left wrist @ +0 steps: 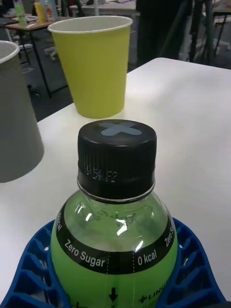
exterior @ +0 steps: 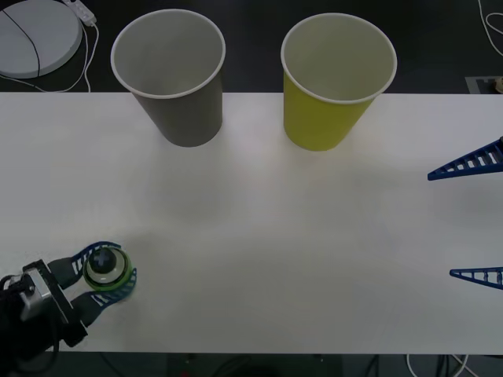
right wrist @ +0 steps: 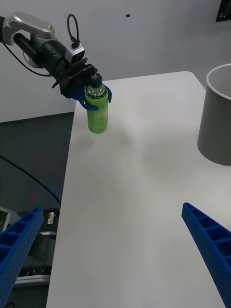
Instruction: Put the can into the green bin and the plastic bottle into the gray bin
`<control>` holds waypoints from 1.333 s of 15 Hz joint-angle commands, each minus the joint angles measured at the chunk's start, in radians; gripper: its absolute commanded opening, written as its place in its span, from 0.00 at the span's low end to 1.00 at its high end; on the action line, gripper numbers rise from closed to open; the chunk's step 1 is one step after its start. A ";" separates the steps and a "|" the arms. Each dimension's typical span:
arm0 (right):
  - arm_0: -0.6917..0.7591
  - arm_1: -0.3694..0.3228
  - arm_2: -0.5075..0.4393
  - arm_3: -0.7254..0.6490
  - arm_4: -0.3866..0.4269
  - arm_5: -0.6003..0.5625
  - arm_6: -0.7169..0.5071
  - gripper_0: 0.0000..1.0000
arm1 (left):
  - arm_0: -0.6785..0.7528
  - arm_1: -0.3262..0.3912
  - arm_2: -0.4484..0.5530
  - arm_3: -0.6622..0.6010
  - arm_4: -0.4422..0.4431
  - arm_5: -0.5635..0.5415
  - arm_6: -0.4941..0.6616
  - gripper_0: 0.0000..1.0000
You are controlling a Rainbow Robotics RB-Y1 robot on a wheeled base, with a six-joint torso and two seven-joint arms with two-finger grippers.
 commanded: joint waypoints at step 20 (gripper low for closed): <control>0.000 0.000 0.000 0.000 0.000 0.000 0.000 1.00 | -0.030 0.050 0.232 -0.313 -0.572 0.138 0.991 0.00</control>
